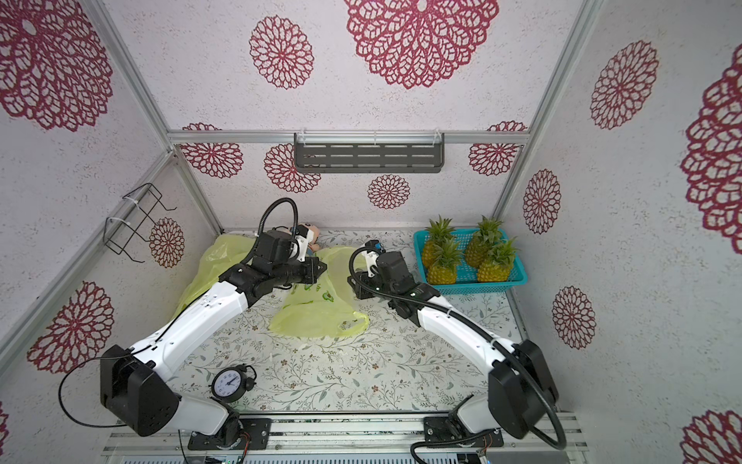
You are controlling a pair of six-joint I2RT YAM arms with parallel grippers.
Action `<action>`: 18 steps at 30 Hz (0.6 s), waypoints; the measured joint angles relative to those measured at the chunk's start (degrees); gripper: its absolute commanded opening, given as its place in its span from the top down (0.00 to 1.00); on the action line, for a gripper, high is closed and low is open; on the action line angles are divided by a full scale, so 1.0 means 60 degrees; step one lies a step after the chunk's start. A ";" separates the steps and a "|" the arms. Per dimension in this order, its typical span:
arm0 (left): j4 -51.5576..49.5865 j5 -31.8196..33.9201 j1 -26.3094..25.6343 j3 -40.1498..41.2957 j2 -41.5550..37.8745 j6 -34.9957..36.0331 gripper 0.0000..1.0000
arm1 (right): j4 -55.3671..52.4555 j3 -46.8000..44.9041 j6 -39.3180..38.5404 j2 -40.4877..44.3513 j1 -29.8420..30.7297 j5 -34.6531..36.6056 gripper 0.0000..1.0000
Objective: Place the pineapple into a plastic bag & tie a knot
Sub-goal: Open the plastic bag at the center of the board.
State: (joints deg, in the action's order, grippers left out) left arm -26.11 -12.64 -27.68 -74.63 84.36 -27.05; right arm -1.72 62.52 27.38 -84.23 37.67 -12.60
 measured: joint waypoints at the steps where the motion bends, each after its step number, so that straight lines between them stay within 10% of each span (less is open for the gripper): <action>1: 0.0007 -0.0015 0.0007 0.0000 0.0000 0.0000 1.00 | 0.0157 0.0036 0.0055 -0.0339 0.0000 -0.0102 0.75; 12: -0.0120 0.0204 0.0481 0.0226 -0.0583 0.0007 1.00 | 0.1169 -0.0761 0.0448 -0.1865 -0.0066 0.1290 0.79; 18: 0.0025 -0.0004 0.0641 0.0393 -0.0667 -0.0029 1.00 | 0.1111 -0.1013 0.0386 -0.1840 -0.0189 0.1749 0.62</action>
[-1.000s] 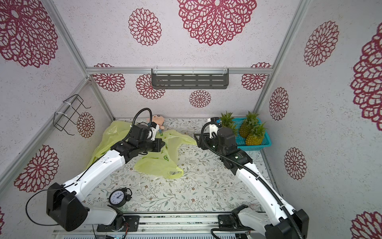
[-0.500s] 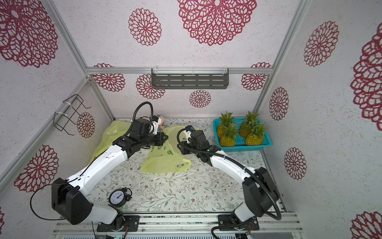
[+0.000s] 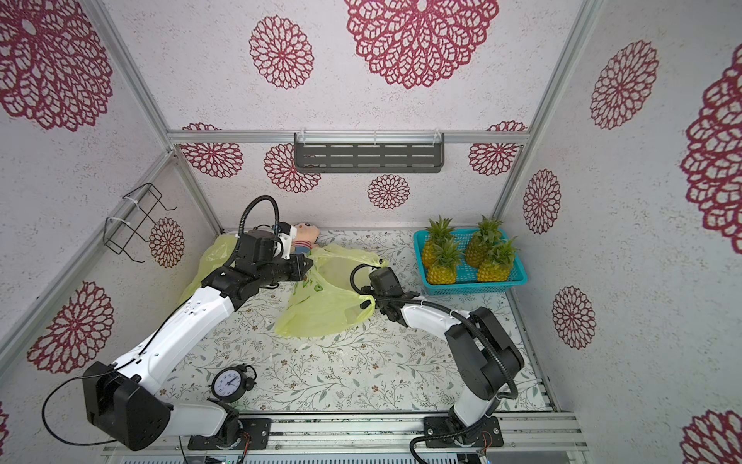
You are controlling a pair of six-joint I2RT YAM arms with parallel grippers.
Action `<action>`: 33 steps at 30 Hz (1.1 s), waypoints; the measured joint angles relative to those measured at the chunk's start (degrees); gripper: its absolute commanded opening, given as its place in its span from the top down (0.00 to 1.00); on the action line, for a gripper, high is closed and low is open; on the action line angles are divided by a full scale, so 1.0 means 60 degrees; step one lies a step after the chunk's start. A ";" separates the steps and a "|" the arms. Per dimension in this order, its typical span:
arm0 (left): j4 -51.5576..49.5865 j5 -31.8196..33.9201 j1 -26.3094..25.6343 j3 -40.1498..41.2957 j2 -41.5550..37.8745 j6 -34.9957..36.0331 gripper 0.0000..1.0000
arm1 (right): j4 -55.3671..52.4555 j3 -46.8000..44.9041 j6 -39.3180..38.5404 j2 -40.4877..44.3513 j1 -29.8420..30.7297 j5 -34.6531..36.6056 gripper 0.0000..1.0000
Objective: Place the pineapple into a plastic bag & tie a knot
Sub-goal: Open the plastic bag at the center of the board, then pick up the pineapple from the basket.
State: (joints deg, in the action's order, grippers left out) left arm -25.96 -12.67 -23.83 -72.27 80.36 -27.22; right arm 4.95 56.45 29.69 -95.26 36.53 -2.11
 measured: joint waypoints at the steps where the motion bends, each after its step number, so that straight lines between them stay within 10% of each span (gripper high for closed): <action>1: 0.0076 -0.0084 0.0000 0.0000 0.0124 -0.0015 1.00 | 0.0076 0.0025 -0.0022 0.0051 0.0000 -0.0186 0.58; 15: 0.0648 -0.1191 -0.0011 -0.0667 0.2116 -0.0288 1.00 | -0.0827 0.0841 -0.0226 0.3803 -0.1778 -0.0765 0.16; 33: -0.0222 -0.0739 -0.0011 -0.1501 0.1949 -0.0546 1.00 | -0.5810 0.3326 -0.1592 0.3916 -0.4401 0.1792 0.01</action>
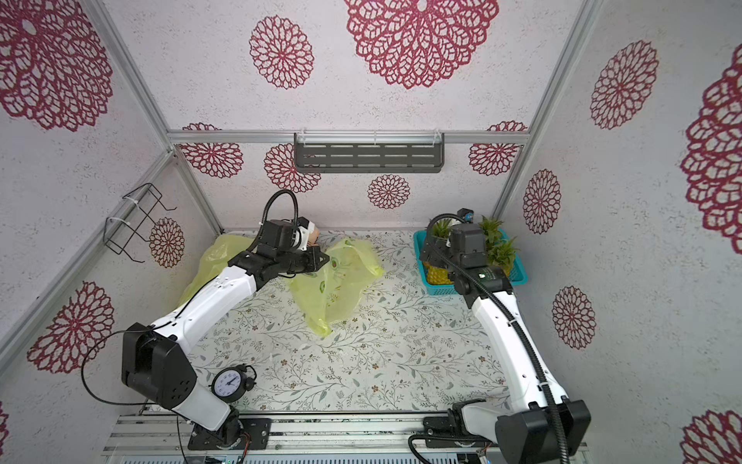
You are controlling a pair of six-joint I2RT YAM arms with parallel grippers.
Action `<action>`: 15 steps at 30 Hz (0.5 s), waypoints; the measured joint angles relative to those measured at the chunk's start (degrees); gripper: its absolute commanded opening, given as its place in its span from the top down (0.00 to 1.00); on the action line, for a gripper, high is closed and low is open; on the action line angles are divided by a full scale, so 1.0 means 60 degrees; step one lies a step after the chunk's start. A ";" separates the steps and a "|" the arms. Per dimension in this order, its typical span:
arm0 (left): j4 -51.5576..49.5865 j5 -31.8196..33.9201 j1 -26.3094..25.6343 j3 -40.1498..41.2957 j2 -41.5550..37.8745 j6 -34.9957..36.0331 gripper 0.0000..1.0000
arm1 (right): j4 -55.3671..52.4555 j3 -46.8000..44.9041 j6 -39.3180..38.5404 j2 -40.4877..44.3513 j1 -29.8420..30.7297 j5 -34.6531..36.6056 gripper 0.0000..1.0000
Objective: Place the pineapple into a plastic bag & tie a knot
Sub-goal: Pick up the pineapple from the basket.
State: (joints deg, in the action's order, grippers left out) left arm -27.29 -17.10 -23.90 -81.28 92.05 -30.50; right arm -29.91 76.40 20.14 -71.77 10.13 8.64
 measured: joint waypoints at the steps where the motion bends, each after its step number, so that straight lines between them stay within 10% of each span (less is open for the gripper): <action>1: -0.0233 0.0168 0.0000 0.0000 -0.0117 -0.0029 1.00 | -0.0113 0.0051 -0.0025 -0.0135 -0.0219 0.0153 0.01; 15: -0.3778 0.2623 -0.0463 0.0004 -0.3082 -0.1847 1.00 | -0.0248 0.0707 -0.0397 -0.2167 -0.1118 0.0004 0.02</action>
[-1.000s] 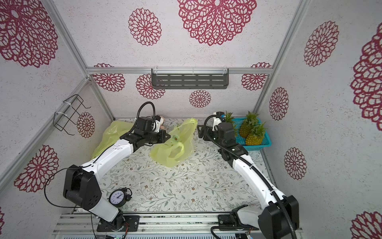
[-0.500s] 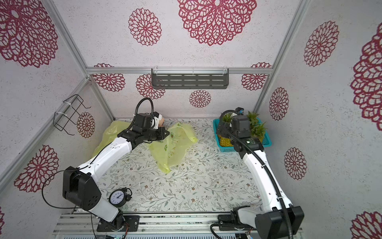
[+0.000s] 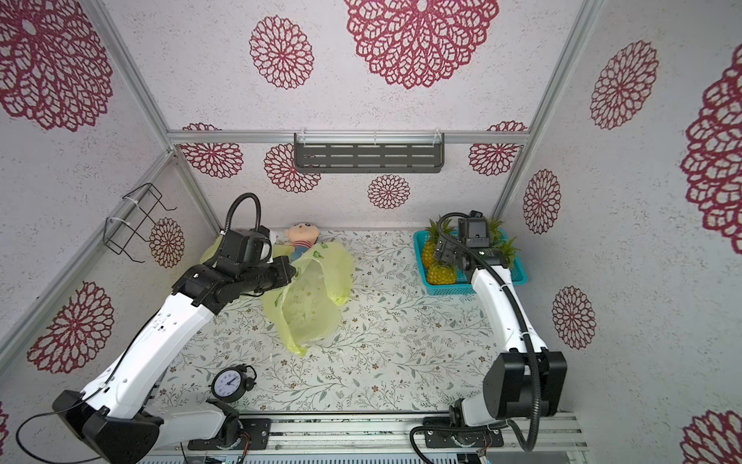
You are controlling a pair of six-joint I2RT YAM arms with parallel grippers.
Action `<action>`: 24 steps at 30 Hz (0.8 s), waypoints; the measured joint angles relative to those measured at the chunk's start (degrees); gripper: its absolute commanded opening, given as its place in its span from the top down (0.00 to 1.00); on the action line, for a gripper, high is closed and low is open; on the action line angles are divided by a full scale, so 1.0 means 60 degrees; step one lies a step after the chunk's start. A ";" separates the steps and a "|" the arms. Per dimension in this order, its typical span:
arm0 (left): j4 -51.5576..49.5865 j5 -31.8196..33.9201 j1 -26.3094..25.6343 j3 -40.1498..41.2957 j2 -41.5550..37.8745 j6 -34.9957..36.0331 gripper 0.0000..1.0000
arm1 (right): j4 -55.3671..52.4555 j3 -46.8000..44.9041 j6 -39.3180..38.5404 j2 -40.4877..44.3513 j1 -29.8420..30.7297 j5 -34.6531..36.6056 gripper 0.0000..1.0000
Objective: Place the pineapple into a plastic bag & tie a knot
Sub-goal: Pick up the pineapple from the basket.
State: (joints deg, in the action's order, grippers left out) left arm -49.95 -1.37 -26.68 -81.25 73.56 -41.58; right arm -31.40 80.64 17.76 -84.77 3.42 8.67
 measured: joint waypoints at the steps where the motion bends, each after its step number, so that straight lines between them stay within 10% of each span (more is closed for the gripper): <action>1: -0.0080 0.0095 -0.0047 0.0000 -0.0055 -0.0138 1.00 | 0.0022 0.0058 -0.0029 -0.0138 -0.0026 -0.0058 0.02; 14: 0.0670 -0.0069 -0.0113 -0.1096 0.2863 -0.0018 1.00 | 0.0455 0.0543 -0.0328 -0.1570 -0.0441 -0.0772 0.28; 24: 0.0929 -0.0641 -0.0087 -0.1162 0.3730 0.0521 1.00 | 0.0532 0.0623 -0.0696 -0.1741 -0.0528 -0.1155 1.00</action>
State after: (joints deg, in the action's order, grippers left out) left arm -44.38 -5.21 -27.20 -88.23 95.94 -38.46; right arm -28.21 84.38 13.58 -95.22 0.25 1.74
